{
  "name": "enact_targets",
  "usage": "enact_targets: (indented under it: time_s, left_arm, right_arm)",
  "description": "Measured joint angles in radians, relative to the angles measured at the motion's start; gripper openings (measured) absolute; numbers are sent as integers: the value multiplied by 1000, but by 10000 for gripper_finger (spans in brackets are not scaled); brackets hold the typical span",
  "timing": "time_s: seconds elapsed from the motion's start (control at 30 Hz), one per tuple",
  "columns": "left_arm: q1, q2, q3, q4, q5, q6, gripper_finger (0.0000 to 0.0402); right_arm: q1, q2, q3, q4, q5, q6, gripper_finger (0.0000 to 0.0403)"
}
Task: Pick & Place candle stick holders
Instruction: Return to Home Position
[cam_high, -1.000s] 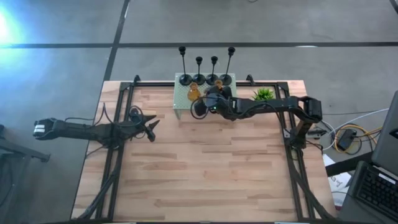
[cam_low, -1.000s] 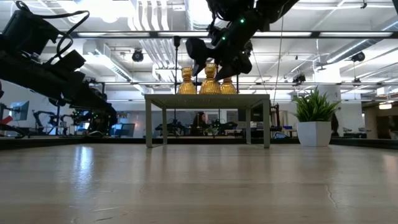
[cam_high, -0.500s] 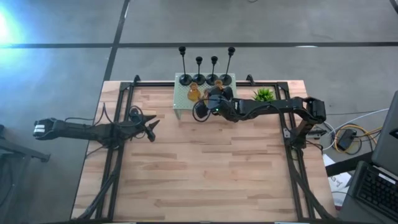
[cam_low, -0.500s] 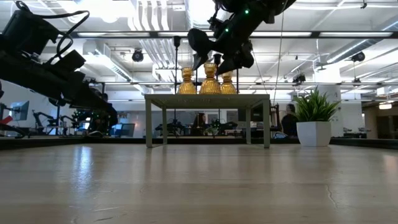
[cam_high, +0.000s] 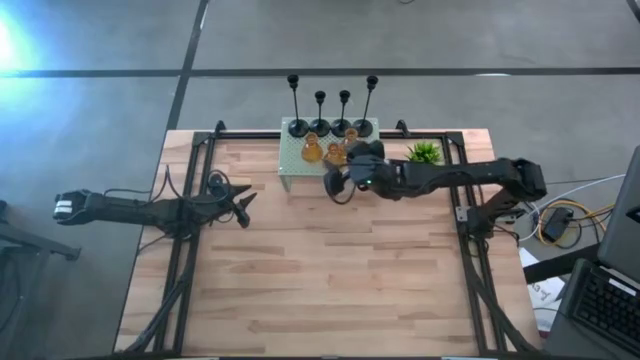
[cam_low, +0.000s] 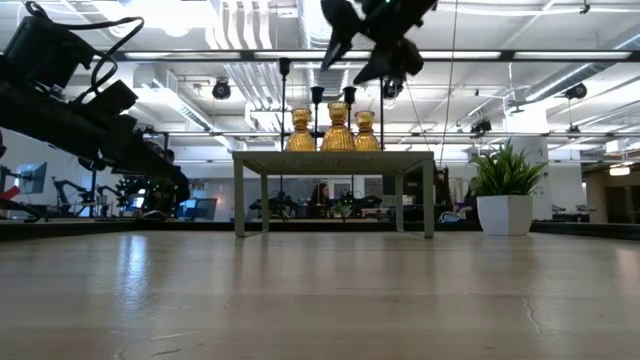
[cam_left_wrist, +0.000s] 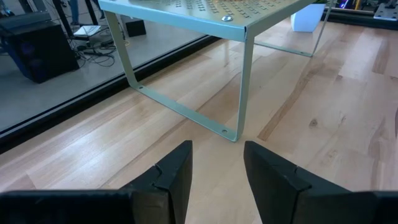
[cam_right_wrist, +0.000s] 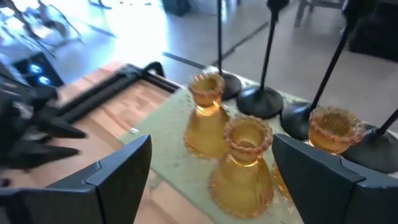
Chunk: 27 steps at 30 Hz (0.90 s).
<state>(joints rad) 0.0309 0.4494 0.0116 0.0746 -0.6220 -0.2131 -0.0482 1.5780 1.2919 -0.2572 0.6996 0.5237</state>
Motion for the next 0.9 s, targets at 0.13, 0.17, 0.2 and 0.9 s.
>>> enact_targets:
  time_s: [0.13, 0.17, 0.2, 0.9]
  left_arm:
    - [0, 0, 0, 0, 0, 0, 149]
    - [0, 0, 0, 0, 0, 0, 149]
    - [0, 0, 0, 0, 0, 0, 149]
    - [0, 0, 0, 0, 0, 0, 149]
  right_arm:
    - [45, -72, 0, -4, -1, -4, 316]
    - [56, -92, 0, -4, -1, -7, 311]
    - [67, -114, 0, -5, -2, -10, 306]
    - [102, -551, -152, -266, -237, -231, 63]
